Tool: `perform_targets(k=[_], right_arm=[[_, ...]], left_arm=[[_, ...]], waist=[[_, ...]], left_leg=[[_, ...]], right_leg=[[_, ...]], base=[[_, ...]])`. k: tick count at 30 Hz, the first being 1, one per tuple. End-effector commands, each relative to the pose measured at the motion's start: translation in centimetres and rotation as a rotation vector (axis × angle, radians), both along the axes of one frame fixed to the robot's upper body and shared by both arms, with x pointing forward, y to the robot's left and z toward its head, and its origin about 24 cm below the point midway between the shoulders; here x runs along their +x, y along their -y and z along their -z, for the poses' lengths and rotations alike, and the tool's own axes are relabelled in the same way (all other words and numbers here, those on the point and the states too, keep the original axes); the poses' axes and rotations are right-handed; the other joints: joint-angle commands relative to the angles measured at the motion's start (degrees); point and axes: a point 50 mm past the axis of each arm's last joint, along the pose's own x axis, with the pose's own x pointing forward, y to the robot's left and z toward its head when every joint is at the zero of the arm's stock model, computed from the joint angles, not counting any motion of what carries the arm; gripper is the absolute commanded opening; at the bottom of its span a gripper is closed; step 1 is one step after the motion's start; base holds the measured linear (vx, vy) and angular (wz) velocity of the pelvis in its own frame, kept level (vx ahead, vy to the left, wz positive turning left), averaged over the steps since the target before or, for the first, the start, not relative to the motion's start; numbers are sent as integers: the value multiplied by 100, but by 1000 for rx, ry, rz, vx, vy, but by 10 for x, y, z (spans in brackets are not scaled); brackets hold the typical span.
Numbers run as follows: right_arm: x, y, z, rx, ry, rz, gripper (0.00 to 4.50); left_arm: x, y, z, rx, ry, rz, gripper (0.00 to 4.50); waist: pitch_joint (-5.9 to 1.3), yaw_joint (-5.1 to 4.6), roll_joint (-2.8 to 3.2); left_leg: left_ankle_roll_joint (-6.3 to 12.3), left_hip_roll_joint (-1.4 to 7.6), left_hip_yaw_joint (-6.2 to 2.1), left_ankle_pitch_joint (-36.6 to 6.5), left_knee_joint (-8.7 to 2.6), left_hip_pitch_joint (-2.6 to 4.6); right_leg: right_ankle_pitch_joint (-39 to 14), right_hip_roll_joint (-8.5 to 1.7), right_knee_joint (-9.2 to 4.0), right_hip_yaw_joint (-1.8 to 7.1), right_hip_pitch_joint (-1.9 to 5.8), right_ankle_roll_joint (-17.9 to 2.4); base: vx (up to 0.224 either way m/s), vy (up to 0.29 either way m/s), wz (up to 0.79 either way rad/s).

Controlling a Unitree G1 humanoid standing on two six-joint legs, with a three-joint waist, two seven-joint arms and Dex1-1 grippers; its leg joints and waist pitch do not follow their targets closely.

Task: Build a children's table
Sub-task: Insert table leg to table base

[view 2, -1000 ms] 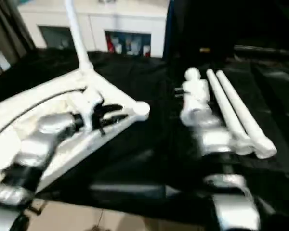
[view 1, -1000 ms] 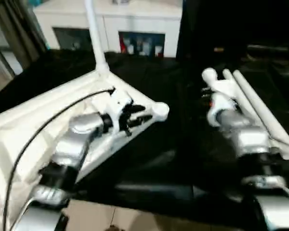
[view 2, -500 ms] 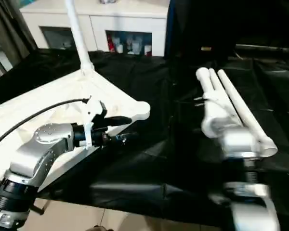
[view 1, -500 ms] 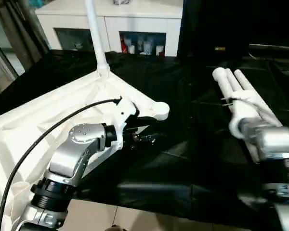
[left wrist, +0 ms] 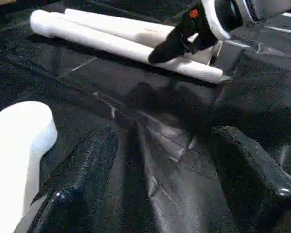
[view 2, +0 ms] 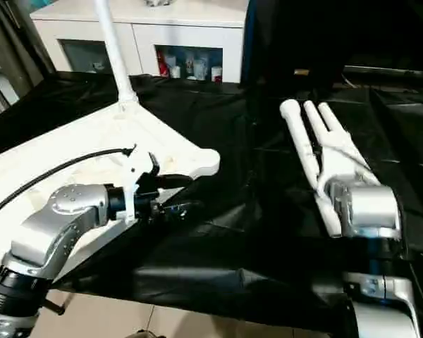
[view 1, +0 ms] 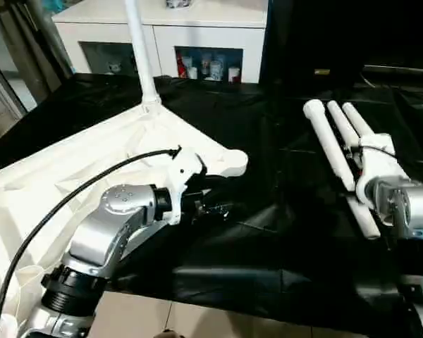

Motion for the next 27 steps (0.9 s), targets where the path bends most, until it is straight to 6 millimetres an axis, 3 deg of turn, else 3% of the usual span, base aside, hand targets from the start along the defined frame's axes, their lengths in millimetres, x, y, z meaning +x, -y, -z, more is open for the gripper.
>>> perform_targets(k=[1,5,27], right_arm=[[-2,-3,2,31,-29,-10,450],[-8,-7,10,62,-100,-54,450],[-17,-9,30,109,-216,-67,247]], left_arm=[[-3,0,0,22,-3,5,348],[-4,1,0,24,-11,19,348],[-6,4,-2,23,-13,42,355]], waist=[[-431,6,-60],[-425,9,-52],[-434,19,-60]], left_leg=[[96,234,-104,-320,-308,80],[84,239,-106,-408,-304,83],[29,234,-108,-408,-290,87]], right_leg=[[-144,-353,-379,287,368,-1141],[-213,-356,-387,289,366,-1153],[-327,-366,-387,287,361,-1121]], base=[[0,0,0],[0,0,0],[0,0,0]])
